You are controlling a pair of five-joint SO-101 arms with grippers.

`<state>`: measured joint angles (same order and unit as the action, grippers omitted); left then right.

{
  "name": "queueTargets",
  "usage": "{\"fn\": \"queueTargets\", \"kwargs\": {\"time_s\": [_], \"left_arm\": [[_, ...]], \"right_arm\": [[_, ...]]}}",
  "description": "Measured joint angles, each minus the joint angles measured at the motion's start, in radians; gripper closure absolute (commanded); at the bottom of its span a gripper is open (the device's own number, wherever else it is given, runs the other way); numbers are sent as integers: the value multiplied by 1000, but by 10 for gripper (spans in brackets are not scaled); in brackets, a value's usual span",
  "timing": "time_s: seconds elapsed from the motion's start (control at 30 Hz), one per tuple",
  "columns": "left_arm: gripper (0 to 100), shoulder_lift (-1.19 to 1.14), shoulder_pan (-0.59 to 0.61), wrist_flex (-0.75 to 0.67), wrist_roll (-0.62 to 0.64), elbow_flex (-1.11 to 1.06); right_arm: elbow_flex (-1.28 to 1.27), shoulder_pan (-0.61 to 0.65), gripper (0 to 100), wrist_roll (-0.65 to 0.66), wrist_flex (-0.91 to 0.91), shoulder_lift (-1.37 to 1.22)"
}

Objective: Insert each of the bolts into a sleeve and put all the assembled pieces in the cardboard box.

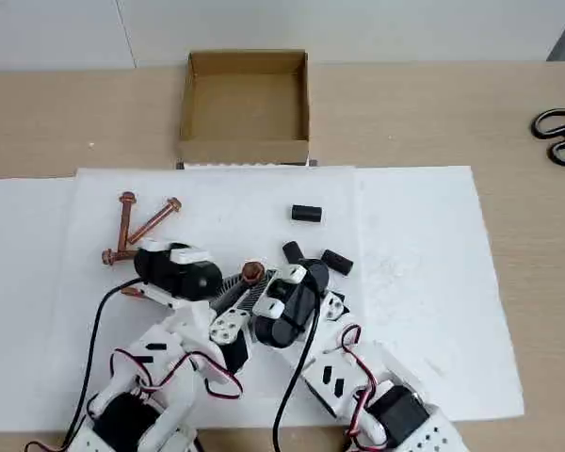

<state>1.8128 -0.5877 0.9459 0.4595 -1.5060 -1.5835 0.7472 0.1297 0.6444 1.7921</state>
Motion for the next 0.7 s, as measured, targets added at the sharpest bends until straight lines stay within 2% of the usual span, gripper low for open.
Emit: {"fn": "queueTargets", "kwargs": {"time_s": [0.17, 0.23, 0.6, 0.7], "left_arm": [[761, 0, 2, 0, -14, -2], [709, 0, 2, 2, -14, -9], [706, -6, 41, 12, -20, 15], [780, -11, 68, 23, -31, 57]], "right_arm": [[0, -6, 997, 0, 0, 0], [0, -9, 997, 2, 0, 0], [6, -15, 997, 2, -2, 3], [11, -40, 997, 0, -3, 9]]}}
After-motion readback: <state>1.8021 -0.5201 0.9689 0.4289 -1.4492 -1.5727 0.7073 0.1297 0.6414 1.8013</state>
